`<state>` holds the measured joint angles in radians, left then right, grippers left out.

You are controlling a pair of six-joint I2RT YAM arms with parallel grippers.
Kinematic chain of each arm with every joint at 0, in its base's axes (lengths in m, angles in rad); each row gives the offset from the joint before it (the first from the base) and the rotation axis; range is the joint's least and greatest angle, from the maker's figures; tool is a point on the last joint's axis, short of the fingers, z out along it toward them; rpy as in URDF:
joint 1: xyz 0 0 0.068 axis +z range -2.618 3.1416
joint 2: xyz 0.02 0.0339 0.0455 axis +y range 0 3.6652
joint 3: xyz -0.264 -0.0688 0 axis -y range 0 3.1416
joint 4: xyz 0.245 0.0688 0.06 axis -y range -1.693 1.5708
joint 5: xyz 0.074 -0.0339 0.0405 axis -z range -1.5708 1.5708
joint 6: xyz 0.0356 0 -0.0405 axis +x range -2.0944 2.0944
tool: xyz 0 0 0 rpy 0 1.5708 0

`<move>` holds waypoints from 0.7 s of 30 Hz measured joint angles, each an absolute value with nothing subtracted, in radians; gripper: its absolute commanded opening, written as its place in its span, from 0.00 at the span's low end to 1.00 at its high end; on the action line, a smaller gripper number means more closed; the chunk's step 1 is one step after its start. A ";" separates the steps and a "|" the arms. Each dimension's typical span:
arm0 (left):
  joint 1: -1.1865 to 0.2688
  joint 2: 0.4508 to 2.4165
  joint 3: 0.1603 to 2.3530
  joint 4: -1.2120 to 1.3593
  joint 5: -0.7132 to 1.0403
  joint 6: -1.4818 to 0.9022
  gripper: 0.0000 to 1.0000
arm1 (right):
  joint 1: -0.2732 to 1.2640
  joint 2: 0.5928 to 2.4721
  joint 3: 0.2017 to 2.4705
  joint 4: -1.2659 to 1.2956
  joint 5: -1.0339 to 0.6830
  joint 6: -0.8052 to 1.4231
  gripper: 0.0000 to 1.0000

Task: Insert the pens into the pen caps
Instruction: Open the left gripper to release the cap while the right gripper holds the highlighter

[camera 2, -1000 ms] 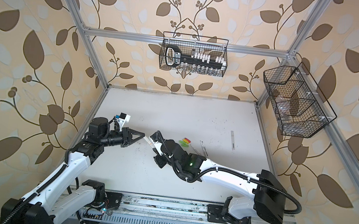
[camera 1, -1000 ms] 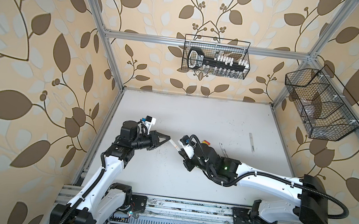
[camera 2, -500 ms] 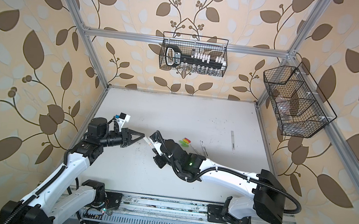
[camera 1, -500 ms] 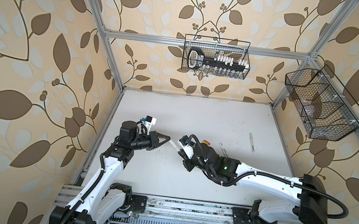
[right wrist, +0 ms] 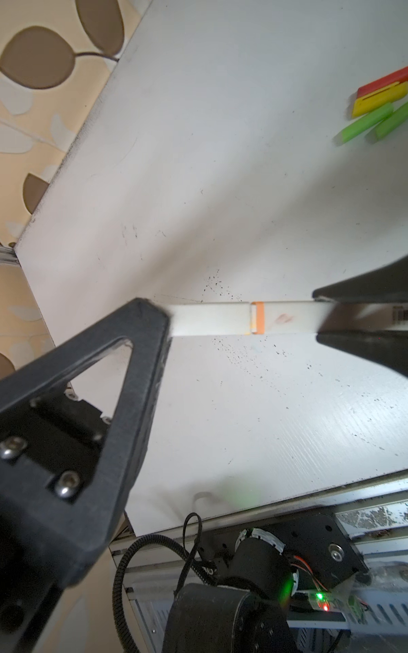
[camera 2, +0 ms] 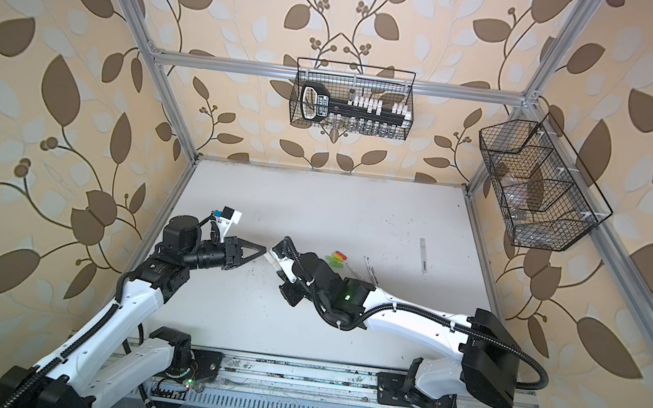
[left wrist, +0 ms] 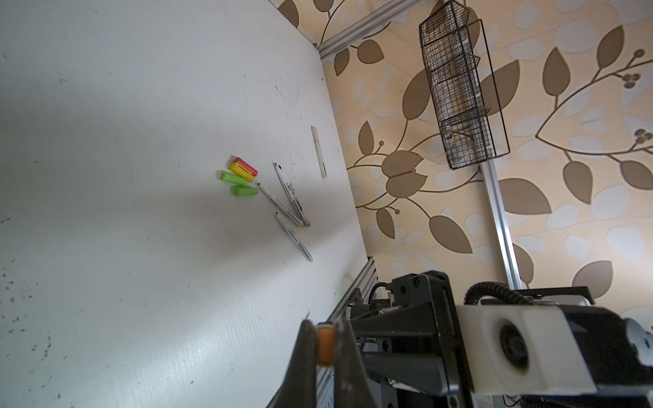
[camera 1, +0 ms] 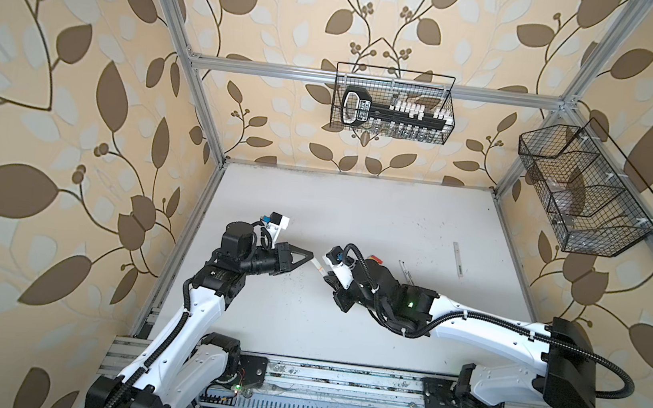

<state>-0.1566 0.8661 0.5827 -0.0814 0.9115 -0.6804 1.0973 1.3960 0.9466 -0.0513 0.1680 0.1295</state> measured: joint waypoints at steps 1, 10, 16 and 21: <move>-0.162 0.868 0.583 -0.081 0.908 -0.679 0.00 | 1.097 1.396 0.947 -0.057 0.168 0.130 0.10; -0.187 0.885 0.583 -0.105 0.913 -0.675 0.36 | 1.097 1.396 0.949 -0.048 0.168 0.129 0.10; -0.197 0.893 0.583 -0.125 0.916 -0.669 0.35 | 1.097 1.396 0.958 -0.023 0.165 0.128 0.10; -0.197 0.894 0.583 -0.129 0.917 -0.670 0.21 | 1.098 1.397 0.974 -0.022 0.165 0.128 0.10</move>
